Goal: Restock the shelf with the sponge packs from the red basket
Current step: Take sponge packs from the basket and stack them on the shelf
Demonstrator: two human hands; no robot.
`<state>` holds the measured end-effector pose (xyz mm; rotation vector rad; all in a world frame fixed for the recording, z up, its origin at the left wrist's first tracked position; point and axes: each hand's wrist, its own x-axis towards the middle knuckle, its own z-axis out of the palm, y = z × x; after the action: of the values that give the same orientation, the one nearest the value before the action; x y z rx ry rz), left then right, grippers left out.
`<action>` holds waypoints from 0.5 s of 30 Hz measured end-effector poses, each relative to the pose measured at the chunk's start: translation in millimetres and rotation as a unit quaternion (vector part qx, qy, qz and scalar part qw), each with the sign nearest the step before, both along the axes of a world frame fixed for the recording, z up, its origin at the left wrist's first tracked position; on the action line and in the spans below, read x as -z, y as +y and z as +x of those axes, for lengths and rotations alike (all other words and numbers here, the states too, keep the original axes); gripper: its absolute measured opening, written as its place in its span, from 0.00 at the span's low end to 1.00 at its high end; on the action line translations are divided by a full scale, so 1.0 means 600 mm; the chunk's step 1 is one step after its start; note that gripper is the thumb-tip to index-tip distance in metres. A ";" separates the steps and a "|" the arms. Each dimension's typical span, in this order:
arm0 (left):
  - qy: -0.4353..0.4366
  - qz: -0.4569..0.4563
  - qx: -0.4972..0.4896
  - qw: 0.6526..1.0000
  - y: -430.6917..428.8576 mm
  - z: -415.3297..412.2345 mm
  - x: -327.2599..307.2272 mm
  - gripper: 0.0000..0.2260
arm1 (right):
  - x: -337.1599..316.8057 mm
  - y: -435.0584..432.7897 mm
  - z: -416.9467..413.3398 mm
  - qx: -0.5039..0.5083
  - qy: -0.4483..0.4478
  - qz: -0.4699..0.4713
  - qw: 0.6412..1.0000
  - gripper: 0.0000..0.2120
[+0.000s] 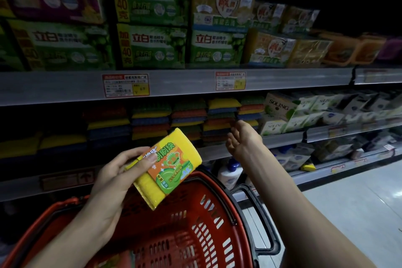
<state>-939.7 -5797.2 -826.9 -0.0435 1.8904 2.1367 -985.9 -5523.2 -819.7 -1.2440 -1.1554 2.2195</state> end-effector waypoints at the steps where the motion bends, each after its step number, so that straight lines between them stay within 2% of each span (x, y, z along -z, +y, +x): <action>1: 0.001 0.000 0.001 1.000 0.000 0.000 0.000 0.19 | 0.003 0.003 -0.002 0.000 -0.005 0.004 1.000 0.07; 5: 0.005 0.000 0.001 1.000 0.001 0.001 -0.005 0.19 | 0.009 0.014 -0.005 -0.006 -0.028 0.008 1.000 0.12; 12: 0.001 0.003 -0.004 1.000 -0.006 -0.002 -0.005 0.21 | 0.008 0.003 0.009 0.000 -0.032 -0.002 0.999 0.09; 15: -0.002 0.003 -0.012 1.000 -0.009 -0.001 -0.005 0.20 | 0.007 -0.028 0.020 -0.027 -0.031 0.004 0.999 0.07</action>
<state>-940.6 -5802.6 -824.0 -0.0696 1.8909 2.1567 -973.8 -5539.9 -823.9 -1.3017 -1.2334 2.2269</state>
